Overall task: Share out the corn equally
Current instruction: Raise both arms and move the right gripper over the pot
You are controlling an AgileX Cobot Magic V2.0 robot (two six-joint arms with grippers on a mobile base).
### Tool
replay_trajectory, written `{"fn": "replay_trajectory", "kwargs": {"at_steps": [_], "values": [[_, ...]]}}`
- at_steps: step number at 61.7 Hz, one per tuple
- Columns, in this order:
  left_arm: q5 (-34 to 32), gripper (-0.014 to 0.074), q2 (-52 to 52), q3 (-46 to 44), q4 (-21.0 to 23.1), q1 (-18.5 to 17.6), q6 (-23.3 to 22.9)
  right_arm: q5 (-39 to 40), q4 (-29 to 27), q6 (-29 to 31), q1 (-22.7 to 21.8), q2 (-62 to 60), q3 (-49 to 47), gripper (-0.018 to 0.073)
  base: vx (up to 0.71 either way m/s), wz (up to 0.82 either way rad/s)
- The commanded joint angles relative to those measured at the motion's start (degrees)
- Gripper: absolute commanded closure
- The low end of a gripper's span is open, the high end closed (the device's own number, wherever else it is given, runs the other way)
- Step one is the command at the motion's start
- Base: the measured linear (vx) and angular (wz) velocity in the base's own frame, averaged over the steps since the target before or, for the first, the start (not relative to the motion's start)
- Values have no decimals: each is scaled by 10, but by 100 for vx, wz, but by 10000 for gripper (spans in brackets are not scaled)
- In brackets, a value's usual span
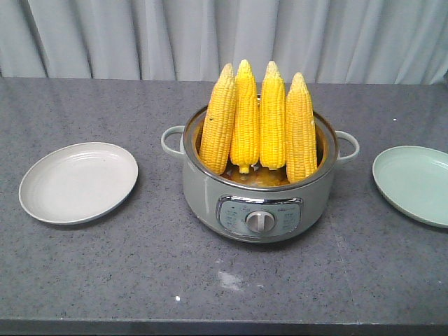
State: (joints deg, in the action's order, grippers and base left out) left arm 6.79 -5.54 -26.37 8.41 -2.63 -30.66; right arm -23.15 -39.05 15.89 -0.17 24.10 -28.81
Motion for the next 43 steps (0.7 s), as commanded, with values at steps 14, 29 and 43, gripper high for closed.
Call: {"fn": "replay_trajectory", "kwargs": {"at_steps": [14, 29, 43], "values": [[51, 603, -121, -108, 55, -2, 149, 133, -40, 8, -1, 7, -22, 562, 0, 0], [120, 603, -240, -153, 338, -10, 445, 118, -38, 100, -1, 15, -40, 562, 0, 0], [181, 603, -358, -203, 685, -14, 869, 21, -39, 209, -1, 124, -163, 562, 0, 0]]}}
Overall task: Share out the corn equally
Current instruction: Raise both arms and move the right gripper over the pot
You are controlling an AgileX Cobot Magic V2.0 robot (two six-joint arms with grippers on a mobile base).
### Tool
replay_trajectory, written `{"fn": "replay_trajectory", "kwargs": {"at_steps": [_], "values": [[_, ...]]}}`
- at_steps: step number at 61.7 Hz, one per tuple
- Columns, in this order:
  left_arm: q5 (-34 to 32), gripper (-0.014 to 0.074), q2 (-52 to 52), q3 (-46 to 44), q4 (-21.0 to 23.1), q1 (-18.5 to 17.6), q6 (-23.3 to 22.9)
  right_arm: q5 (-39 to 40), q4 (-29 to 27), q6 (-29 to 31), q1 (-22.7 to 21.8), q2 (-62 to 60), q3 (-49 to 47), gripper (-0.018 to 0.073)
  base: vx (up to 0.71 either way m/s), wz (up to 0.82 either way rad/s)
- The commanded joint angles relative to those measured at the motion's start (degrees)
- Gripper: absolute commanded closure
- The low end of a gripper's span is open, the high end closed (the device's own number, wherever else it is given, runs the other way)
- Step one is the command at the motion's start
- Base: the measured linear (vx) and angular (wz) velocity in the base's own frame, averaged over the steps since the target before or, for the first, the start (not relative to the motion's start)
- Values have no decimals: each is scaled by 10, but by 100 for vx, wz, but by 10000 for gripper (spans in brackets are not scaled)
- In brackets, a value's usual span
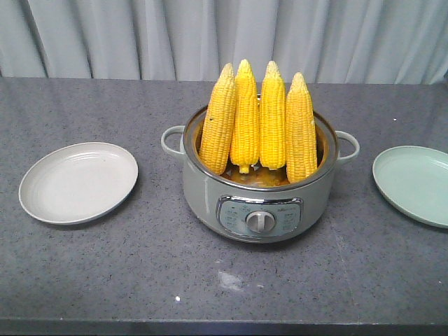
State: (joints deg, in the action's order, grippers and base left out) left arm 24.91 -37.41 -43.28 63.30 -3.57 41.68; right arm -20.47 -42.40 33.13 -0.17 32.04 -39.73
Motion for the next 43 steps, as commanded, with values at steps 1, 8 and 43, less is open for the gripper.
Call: {"fn": "replay_trajectory", "kwargs": {"at_steps": [1, 8, 43], "values": [[4, 603, -45, -37, 154, -4, 161, -13, -6, 45, -1, 58, -66, 562, 0, 0], [45, 603, -106, -67, 266, -4, 266, -58, -28, 107, -1, 137, -131, 562, 0, 0], [153, 603, -244, -111, 294, -4, 293, -198, -205, 328, -1, 380, -271, 78, 0, 0]]}}
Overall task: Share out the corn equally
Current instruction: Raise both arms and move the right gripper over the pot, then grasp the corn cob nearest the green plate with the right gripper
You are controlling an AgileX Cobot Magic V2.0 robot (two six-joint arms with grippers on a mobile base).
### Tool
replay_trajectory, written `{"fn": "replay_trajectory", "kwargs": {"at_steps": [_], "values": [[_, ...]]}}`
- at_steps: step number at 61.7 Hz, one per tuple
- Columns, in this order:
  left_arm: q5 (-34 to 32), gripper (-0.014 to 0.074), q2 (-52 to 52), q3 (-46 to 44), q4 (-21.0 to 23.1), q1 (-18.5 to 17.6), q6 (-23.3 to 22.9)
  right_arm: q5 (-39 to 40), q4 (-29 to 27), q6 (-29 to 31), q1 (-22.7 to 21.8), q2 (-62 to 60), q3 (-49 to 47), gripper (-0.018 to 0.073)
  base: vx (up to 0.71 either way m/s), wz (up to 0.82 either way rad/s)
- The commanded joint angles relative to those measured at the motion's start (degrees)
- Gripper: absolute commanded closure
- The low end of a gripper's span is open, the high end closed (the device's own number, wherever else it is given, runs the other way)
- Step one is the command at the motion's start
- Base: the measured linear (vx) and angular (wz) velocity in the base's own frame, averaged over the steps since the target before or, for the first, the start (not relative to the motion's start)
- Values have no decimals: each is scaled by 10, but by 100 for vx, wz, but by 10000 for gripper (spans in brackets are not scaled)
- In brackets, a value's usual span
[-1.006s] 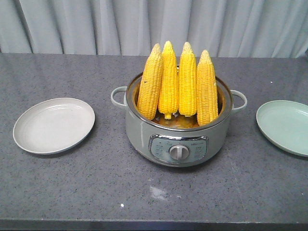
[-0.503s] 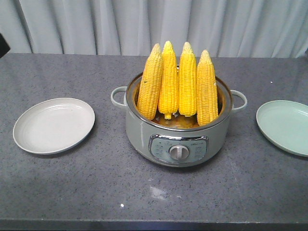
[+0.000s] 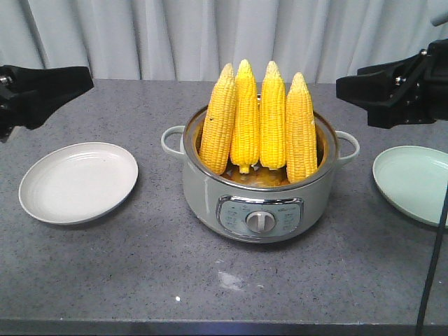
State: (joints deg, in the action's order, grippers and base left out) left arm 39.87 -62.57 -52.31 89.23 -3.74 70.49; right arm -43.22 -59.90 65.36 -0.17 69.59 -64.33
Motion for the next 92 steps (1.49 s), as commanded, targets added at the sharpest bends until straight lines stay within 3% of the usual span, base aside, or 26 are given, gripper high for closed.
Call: {"fn": "replay_trajectory", "kwargs": {"at_steps": [1, 5, 9, 35, 52, 63, 92], "values": [[3, 603, 7, -21, 34, -3, 4, 36, -31, -1, -1, 8, -27, 44, 0, 0], [3, 603, 7, -21, 34, -3, 4, 59, -35, -33, -1, 23, -37, -38, 0, 0], [3, 603, 7, -21, 34, -3, 4, 73, -34, -45, -1, 42, -52, -64, 0, 0], [3, 603, 7, -21, 34, -3, 3, 47, -9, -48, 7, 215, -192, -35, 0, 0], [4, 603, 7, -21, 34, -3, 3, 131, 6, -52, 64, 247, -193, -35, 0, 0], [4, 603, 7, -21, 34, -3, 3, 185, 11, -79, 67, 249, -193, -35, 0, 0], [3, 603, 7, -19, 29, -3, 3, 154, 11, -90, 67, 312, -193, -35, 0, 0]]}}
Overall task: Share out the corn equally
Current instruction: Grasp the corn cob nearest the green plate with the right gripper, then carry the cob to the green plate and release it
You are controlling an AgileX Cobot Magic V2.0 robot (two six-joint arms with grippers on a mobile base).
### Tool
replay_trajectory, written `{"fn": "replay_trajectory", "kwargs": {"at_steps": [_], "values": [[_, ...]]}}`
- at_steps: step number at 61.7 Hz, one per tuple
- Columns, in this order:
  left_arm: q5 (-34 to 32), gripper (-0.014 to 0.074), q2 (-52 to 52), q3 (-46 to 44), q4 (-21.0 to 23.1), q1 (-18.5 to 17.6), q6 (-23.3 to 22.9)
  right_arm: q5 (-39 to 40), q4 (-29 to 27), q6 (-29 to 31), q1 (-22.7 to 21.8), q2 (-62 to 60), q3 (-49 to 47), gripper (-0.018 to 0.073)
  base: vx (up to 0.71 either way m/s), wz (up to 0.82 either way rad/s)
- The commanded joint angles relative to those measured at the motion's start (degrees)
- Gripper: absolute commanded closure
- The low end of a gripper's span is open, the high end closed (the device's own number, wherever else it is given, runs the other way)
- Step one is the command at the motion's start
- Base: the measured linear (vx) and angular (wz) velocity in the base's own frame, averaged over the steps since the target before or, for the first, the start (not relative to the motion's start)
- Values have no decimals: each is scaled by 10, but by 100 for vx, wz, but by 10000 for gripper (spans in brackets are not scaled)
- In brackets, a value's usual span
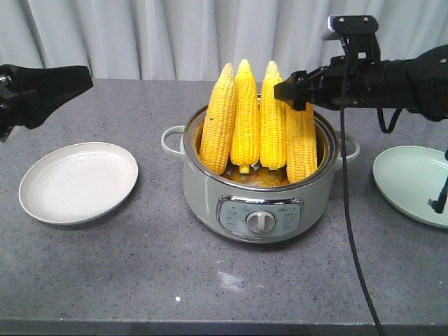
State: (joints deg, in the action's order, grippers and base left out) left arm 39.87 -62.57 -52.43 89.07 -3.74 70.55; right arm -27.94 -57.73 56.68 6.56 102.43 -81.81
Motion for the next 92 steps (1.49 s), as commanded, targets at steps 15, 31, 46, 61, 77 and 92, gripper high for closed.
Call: {"fn": "replay_trajectory", "kwargs": {"at_steps": [15, 31, 46, 61, 77, 92], "values": [[3, 603, 7, -18, 31, -3, 2, 0, -10, -3, -1, -33, -18, 92, 0, 0], [3, 603, 7, -18, 31, -3, 2, 13, -2, 5, -1, -49, -18, 497, 0, 0], [3, 603, 7, -18, 31, -3, 2, 21, -1, 15, -6, -75, -18, 570, 0, 0], [1, 603, 7, -18, 31, -3, 2, 55, -1, 9, -80, -217, -18, 568, 0, 0], [-26, 603, 7, -18, 31, -3, 2, -58, 4, -34, -298, -285, -18, 568, 0, 0], [-35, 603, -14, -18, 32, -3, 2, -170, 9, -71, -357, -165, -13, 566, 0, 0]]}}
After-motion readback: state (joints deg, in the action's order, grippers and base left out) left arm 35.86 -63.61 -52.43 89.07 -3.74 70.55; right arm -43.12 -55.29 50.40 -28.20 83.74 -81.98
